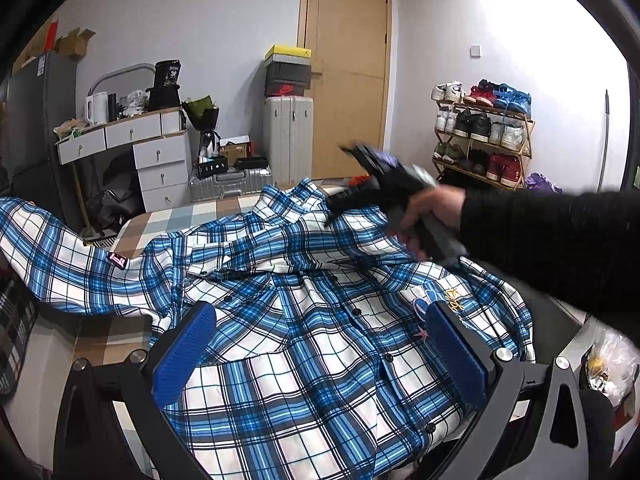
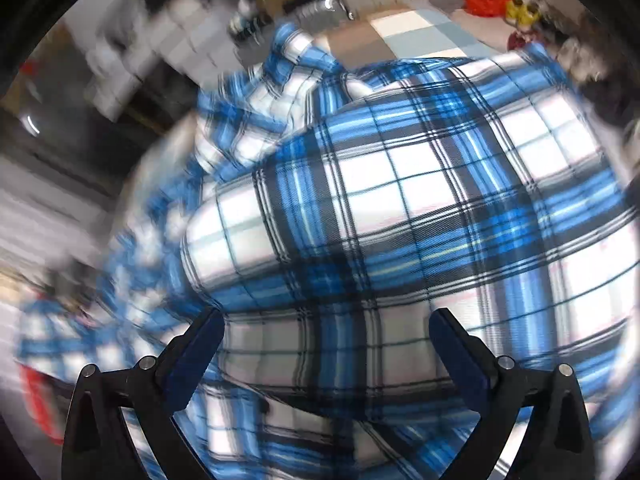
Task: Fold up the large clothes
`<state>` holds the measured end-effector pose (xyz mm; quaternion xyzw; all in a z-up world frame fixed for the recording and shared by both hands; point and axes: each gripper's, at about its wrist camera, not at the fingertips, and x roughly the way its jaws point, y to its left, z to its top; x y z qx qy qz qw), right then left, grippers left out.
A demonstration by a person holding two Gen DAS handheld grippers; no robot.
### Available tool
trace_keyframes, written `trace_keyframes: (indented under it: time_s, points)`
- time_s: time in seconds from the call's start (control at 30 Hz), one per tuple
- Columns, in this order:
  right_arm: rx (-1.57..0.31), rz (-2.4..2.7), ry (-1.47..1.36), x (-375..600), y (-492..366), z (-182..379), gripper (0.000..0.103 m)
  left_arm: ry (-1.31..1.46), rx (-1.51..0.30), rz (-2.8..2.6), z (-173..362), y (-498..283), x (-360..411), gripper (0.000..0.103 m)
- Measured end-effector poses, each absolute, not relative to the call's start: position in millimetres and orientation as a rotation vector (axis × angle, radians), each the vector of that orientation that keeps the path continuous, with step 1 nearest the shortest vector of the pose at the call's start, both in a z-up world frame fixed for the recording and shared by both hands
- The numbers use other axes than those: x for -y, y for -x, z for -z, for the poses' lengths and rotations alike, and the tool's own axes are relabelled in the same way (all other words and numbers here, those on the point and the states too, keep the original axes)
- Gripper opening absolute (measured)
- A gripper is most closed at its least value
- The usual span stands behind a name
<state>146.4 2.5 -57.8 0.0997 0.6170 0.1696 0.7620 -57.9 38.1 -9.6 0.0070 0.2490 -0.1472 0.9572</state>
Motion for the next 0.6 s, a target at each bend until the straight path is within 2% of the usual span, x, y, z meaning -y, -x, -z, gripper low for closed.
trace_keyframes:
  time_s: [0.1,0.17,0.27,0.4,0.47,0.53,0.6]
  points:
    - [-1.167,-0.386,0.141,-57.5,-149.5,9.2,0.103,-0.017,-0.517,0.296,11.7,56.7,-38.6,0.102]
    - [-1.082,-0.43,0.379,-101.7,-153.7,-2.9,0.103,-0.013,-0.531,0.298,12.9,55.0,-39.4,0.102]
    - [-1.098,-0.532,0.569,-154.9,-162.8,11.8,0.103,-0.01,-0.545,0.292,13.9,52.2,-40.6,0.102]
    - [-1.152,-0.618,0.657,-198.1,-164.9,54.1,0.099,-0.003,-0.552,0.298,12.9,51.8,-45.0,0.102]
    - [-1.15,-0.635,0.712,-207.6,-163.5,69.6,0.089,-0.005,-0.546,0.298,11.9,52.8,-46.3,0.102]
    - [-1.189,-0.662,0.707,-208.4,-167.6,82.9,0.069,-0.001,-0.545,0.305,10.6,52.4,-47.6,0.102]
    - [-1.209,-0.681,0.623,-203.2,-176.6,82.5,0.064,0.011,-0.552,0.314,9.4,50.0,-49.3,0.102]
